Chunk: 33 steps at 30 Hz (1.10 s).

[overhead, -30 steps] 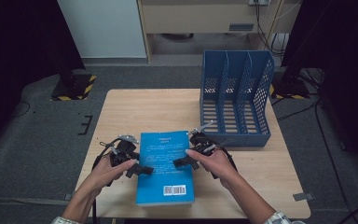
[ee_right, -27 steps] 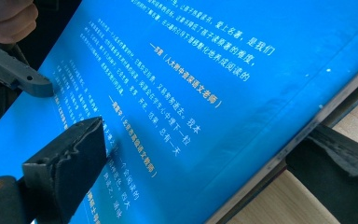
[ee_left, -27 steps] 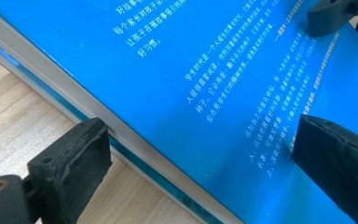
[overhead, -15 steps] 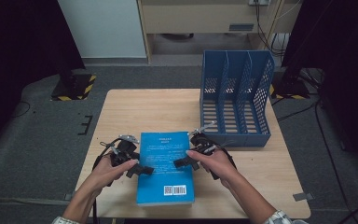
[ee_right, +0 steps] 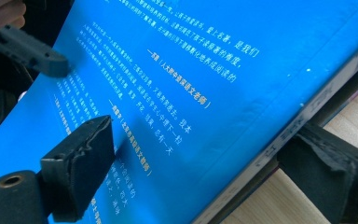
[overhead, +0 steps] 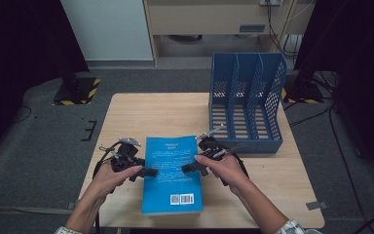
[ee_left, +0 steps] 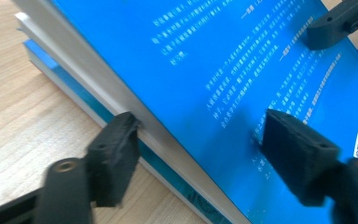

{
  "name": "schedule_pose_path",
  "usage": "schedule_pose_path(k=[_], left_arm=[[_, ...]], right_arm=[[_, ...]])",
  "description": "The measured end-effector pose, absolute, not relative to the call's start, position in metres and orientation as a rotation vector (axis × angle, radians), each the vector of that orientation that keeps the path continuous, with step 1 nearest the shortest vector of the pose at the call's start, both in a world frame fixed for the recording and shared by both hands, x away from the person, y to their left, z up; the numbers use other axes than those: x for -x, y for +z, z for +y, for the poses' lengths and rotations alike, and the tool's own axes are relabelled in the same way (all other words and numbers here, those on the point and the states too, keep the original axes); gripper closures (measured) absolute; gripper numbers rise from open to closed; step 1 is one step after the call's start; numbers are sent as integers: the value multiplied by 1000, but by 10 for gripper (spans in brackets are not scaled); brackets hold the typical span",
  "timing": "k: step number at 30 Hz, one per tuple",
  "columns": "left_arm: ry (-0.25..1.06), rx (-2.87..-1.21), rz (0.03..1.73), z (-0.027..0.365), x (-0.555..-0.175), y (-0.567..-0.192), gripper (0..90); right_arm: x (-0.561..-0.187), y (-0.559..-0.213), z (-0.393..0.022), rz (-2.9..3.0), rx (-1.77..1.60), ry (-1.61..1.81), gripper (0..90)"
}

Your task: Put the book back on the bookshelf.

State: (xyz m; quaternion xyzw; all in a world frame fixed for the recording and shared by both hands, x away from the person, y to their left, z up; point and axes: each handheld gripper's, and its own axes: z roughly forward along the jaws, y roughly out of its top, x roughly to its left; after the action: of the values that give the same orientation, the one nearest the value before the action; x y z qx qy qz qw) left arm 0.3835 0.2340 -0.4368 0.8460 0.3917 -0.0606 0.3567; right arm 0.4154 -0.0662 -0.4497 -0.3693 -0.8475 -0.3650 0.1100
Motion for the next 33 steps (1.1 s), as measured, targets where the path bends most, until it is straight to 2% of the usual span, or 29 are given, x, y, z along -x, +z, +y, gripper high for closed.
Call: schedule_pose_path(k=[4,12,22,33], left_arm=[[-145,-2171,1017,237,-383,-433,394],[-109,-2170,1033,239,-386,-426,464],[-75,-2175,1023,241,-388,-415,507],[-99,-2166,1023,245,-391,-414,541]], right_arm=[[-416,-448,-66,-2496,1081,-1066,132],[-421,-439,-66,-2509,1090,-1101,184],[-425,-429,-64,-2487,1071,-1166,241],[-428,-426,-59,-2505,1057,-1148,245]])
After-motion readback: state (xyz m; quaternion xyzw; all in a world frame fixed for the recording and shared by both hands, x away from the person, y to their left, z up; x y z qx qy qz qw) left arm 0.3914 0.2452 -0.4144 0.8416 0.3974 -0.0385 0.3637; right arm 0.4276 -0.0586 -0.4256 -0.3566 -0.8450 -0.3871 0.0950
